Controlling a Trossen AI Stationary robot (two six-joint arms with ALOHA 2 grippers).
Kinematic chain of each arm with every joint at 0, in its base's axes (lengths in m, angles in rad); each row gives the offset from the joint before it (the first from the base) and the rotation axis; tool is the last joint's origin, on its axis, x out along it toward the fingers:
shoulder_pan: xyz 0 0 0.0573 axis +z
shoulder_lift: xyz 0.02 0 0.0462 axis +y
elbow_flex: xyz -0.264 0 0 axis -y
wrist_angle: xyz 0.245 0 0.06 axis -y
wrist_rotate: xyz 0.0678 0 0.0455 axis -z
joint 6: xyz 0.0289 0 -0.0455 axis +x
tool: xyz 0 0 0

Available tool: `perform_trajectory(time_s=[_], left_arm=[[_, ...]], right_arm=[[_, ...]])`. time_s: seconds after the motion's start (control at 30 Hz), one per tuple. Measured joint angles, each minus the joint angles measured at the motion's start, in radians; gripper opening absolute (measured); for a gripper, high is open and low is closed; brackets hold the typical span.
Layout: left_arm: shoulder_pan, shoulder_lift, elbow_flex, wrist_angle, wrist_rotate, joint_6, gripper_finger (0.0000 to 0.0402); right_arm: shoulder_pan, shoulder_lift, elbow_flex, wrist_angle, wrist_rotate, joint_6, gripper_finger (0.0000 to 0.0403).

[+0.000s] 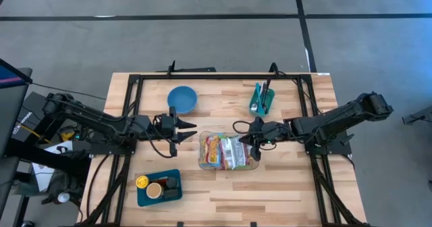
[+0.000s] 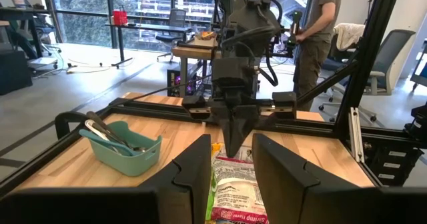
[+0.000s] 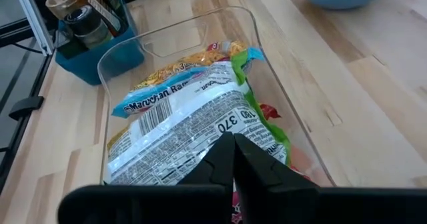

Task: Pick & Place Food Item
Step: Return to Home Position

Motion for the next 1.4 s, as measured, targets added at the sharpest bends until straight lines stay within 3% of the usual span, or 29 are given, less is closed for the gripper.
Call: perform_trajectory(time_s=[0.4, 0.73, 1.4], left_arm=[[0.000, 0.000, 0.000, 0.000, 0.000, 0.000, 0.0104], [0.000, 0.000, 0.000, 0.005, 0.000, 0.000, 0.0104], [0.000, 0.000, 0.000, 0.003, 0.000, 0.000, 0.0104]], right_arm=[[0.001, 0.000, 0.000, -0.003, -0.011, 0.000, 0.0000], [0.009, 0.113, -0.001, 0.074, -0.018, 0.000, 0.0000], [-0.060, 0.096, 0.000, 0.063, -0.011, -0.003, 0.0000]])
